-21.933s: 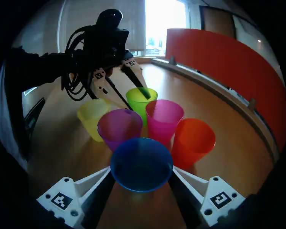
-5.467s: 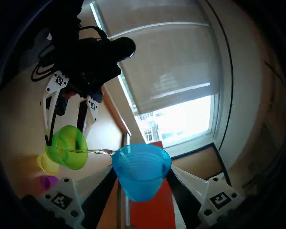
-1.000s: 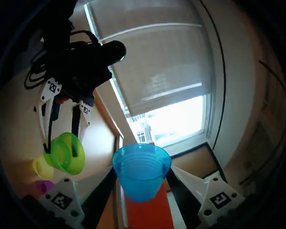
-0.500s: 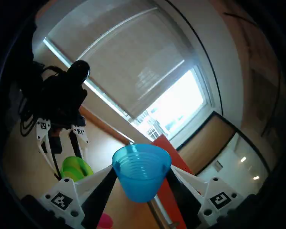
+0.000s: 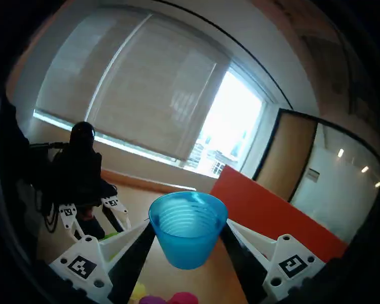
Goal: Pour water
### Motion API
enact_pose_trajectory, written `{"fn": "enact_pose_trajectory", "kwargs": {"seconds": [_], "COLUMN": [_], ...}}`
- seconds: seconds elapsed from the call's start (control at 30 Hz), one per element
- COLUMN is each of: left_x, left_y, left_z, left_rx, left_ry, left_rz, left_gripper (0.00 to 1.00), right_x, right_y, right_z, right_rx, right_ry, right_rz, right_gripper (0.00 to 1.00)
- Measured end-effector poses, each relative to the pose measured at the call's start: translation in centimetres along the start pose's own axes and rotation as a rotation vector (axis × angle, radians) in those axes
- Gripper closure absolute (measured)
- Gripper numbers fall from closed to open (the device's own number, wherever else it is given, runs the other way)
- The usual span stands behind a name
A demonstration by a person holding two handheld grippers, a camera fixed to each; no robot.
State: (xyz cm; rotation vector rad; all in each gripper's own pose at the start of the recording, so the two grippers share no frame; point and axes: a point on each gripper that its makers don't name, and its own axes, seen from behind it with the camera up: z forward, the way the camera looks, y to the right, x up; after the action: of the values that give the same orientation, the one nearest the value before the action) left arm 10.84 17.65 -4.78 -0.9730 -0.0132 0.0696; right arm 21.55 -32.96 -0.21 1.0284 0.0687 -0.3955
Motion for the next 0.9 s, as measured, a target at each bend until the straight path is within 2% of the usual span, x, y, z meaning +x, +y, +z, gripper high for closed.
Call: {"fn": "enact_pose_trajectory", "kwargs": {"seconds": [0.2, 0.3, 0.37, 0.9], "left_x": [0.2, 0.2, 0.1, -0.7], "left_y": [-0.1, -0.2, -0.3, -0.9], "left_z": [-0.1, -0.2, -0.2, -0.9], "left_rx": [0.003, 0.005, 0.009, 0.027], "left_ry": [0.002, 0.003, 0.001, -0.033], "left_rz": [-0.001, -0.001, 0.000, 0.005], "left_gripper": [0.18, 0.18, 0.18, 0.17], "right_x": [-0.1, 0.2, 0.3, -1.5], "right_y": [-0.1, 0.1, 0.4, 0.2], "right_z": [0.1, 0.1, 0.0, -1.3], "right_rx": [0.026, 0.030, 0.029, 0.021], "right_ry": [0.003, 0.013, 0.016, -0.018], "right_rz": [0.182, 0.248, 0.269, 0.251], "right_gripper": [0.11, 0.11, 0.11, 0.11]}}
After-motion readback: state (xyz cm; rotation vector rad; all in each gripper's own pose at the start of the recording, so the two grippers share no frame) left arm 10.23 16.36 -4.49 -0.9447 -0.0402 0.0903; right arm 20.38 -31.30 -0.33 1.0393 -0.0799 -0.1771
